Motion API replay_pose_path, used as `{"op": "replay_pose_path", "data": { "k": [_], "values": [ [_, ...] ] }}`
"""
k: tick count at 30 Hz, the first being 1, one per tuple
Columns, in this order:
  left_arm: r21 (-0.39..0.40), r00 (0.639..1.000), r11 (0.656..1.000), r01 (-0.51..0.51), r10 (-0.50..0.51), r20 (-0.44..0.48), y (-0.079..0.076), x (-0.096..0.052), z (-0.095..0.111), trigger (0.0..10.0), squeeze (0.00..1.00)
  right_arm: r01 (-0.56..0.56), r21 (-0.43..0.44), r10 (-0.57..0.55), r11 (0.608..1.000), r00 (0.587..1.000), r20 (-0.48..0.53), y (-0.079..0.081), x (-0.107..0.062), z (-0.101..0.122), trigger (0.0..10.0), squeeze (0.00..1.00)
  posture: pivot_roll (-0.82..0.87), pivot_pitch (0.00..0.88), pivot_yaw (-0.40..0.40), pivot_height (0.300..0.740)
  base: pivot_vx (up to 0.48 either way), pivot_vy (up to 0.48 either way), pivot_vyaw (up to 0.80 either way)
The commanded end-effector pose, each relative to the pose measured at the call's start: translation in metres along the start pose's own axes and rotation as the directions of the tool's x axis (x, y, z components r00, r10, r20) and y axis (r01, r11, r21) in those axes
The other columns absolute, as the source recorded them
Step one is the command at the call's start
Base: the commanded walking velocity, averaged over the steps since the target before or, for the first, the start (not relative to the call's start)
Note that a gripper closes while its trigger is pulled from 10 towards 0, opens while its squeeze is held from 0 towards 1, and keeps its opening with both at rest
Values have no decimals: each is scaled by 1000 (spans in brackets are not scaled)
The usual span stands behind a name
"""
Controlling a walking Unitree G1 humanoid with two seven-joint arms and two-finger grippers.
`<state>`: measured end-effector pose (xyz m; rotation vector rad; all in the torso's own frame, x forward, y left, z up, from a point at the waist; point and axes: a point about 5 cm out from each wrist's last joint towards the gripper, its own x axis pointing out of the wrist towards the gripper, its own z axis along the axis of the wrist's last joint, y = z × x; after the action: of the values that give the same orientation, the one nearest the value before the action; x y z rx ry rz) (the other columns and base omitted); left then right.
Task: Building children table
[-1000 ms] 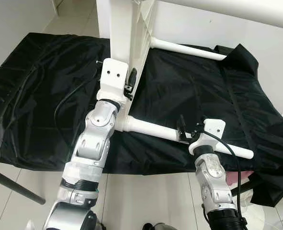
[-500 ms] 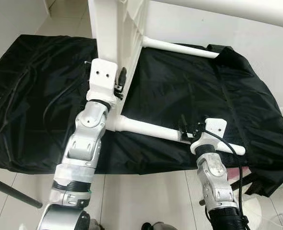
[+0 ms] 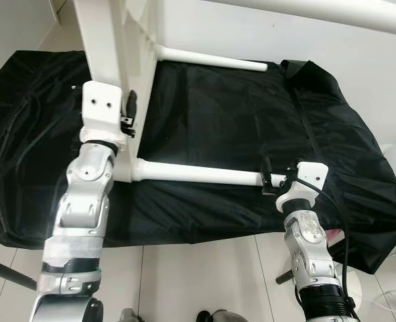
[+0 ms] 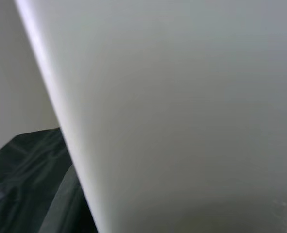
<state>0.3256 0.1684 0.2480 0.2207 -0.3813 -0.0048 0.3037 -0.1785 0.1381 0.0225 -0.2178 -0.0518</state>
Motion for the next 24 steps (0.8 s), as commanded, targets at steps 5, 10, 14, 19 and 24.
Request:
{"op": "replay_pose_path", "data": {
  "k": [5, 10, 14, 19, 24],
  "values": [
    [46, 992, 991, -123, 123, 17, 24, -11, -4, 0, 0, 11, -11, -11, 1000, 1000, 12, -8, 3, 1, 10000, 0, 26, 101, -56, 740, 0, 0, 0],
    [21, 994, 1000, -21, 18, 106, 19, -20, 3, 0, 0, 6, -25, -6, 1000, 1000, 12, -10, 6, 1, 10000, 0, 32, 102, -59, 740, 0, 0, 0],
    [14, 988, 1000, 15, -17, 155, 26, -26, 9, 0, 0, 4, -32, -3, 999, 1000, 8, -10, 5, -1, 10000, 0, 34, 105, -59, 740, 0, 0, 0],
    [32, 976, 995, 90, -94, 195, 39, -30, 18, 0, 0, -1, -35, 1, 999, 1000, 2, -9, 5, -4, 10000, 0, 36, 107, -56, 740, 0, 0, 0],
    [78, 980, 996, 40, -55, 193, 53, -32, 21, 0, 0, -3, -38, 3, 999, 1000, 1, -10, 6, -5, 10000, 0, 38, 107, -56, 740, 0, 0, 0]
  ]
}}
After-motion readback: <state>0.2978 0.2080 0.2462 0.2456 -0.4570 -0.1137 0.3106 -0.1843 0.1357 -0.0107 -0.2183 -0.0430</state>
